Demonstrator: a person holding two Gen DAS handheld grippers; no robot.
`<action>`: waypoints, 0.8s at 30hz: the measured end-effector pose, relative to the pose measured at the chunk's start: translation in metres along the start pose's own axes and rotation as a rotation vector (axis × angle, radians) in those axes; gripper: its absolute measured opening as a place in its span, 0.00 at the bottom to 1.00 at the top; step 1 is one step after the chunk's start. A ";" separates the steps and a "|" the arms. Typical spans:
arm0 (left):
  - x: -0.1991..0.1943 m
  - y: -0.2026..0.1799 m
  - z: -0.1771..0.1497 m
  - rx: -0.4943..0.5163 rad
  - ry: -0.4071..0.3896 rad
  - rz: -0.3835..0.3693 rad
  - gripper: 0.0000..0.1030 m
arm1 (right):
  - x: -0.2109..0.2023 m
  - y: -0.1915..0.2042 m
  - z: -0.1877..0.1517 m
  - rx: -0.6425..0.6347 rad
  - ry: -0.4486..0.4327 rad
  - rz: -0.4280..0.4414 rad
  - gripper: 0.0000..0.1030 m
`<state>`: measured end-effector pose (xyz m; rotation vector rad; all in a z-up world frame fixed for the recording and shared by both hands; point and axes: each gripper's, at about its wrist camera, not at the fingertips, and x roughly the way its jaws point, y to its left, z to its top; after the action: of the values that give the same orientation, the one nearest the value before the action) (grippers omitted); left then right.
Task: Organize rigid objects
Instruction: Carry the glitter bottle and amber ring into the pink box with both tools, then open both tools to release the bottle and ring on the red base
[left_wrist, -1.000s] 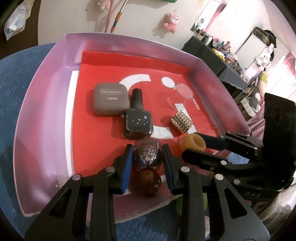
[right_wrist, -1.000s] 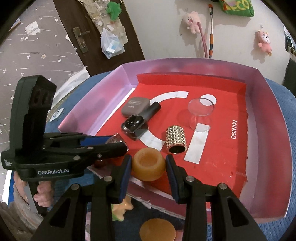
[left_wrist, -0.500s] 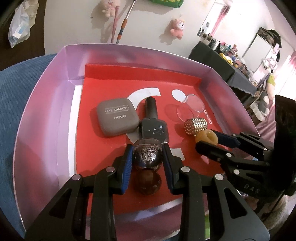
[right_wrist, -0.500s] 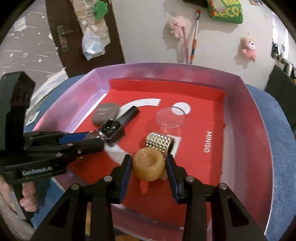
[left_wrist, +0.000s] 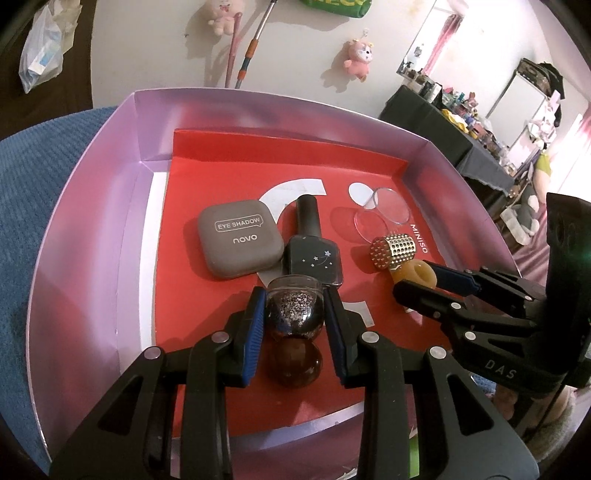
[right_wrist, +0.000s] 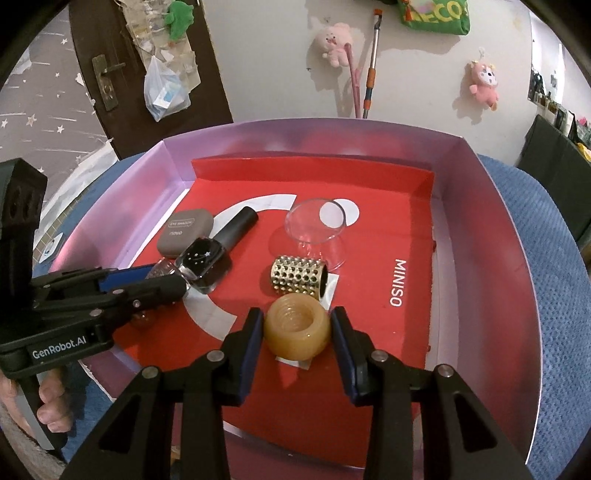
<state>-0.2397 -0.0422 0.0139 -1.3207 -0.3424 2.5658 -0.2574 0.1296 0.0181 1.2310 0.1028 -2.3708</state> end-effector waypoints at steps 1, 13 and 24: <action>0.000 0.000 0.000 0.000 0.000 0.000 0.29 | 0.000 0.000 0.000 0.001 0.000 0.001 0.39; 0.000 -0.003 0.000 0.008 0.004 0.016 0.29 | 0.000 -0.003 0.000 0.005 0.001 0.009 0.39; 0.002 -0.009 -0.001 0.040 0.009 0.058 0.31 | -0.001 -0.002 0.000 0.004 0.001 0.012 0.40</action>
<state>-0.2394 -0.0326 0.0148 -1.3471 -0.2534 2.5989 -0.2579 0.1320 0.0181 1.2321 0.0911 -2.3614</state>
